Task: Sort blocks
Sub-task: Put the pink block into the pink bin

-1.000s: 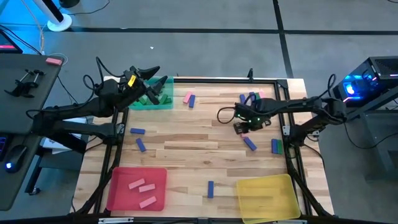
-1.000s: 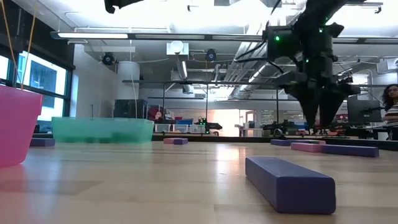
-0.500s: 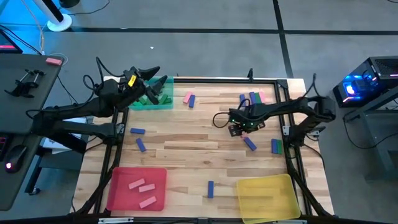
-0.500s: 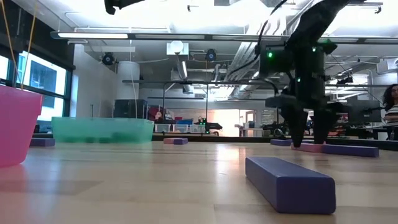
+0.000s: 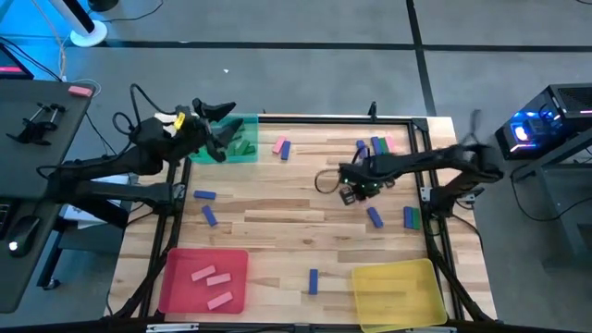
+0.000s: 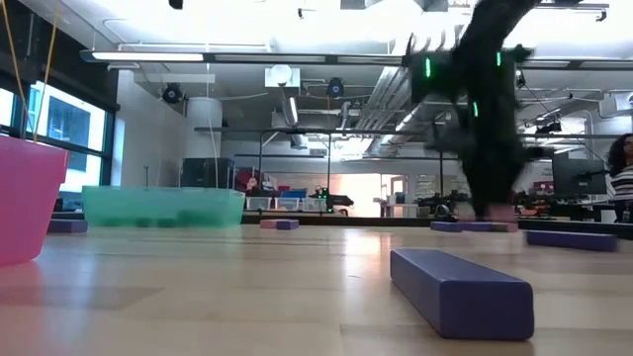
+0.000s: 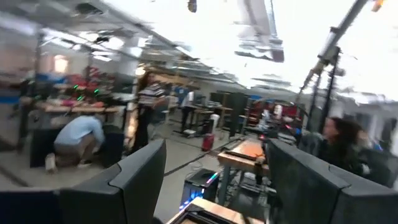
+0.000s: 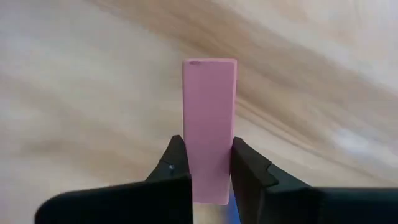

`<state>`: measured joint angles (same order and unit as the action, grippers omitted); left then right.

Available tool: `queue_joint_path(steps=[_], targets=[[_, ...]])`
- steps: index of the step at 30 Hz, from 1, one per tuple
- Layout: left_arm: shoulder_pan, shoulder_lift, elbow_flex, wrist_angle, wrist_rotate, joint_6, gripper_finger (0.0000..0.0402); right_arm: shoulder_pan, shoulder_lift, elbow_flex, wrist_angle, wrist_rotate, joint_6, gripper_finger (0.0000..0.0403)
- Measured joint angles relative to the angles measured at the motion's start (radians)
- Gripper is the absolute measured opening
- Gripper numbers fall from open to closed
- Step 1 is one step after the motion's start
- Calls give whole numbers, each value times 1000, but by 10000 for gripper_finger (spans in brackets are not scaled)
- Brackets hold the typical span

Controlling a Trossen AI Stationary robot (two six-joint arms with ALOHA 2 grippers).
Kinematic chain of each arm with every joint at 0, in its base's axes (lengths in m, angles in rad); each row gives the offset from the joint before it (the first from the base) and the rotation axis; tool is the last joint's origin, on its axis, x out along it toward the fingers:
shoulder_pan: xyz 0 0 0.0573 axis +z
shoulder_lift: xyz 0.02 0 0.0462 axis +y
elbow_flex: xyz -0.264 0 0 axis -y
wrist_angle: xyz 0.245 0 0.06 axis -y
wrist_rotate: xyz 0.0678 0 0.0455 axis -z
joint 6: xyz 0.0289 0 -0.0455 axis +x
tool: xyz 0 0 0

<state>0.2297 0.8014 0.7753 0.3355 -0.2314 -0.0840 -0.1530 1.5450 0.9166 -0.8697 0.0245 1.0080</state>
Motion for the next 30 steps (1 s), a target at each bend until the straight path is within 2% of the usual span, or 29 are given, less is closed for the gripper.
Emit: queue_joint_path(steps=[5, 8, 10, 14, 17, 22, 27, 30], targets=[[-40, 12, 0, -6, 47, 158, 266, 5, -134, 146, 43, -21, -173, 33], [-86, 51, 0, -19, 85, 267, 266, 3, -175, 248, 211, -182, -257, 33], [-126, 85, 0, -46, 129, 404, 266, 11, -167, 319, 270, -288, -292, 33], [-230, 173, 0, -96, 144, 734, 266, 43, -95, 481, 284, -433, -382, 33], [-293, 246, 7, -98, 124, 901, 266, 68, -23, 588, 272, -542, -449, 33], [-365, 368, 69, -89, 87, 1032, 266, 82, 105, 730, 153, -669, -538, 33], [-412, 442, 114, -91, 67, 1048, 266, 81, 204, 854, -19, -704, -614, 33], [-432, 456, 123, -89, 70, 1068, 266, 81, 240, 905, -65, -732, -635, 33]])
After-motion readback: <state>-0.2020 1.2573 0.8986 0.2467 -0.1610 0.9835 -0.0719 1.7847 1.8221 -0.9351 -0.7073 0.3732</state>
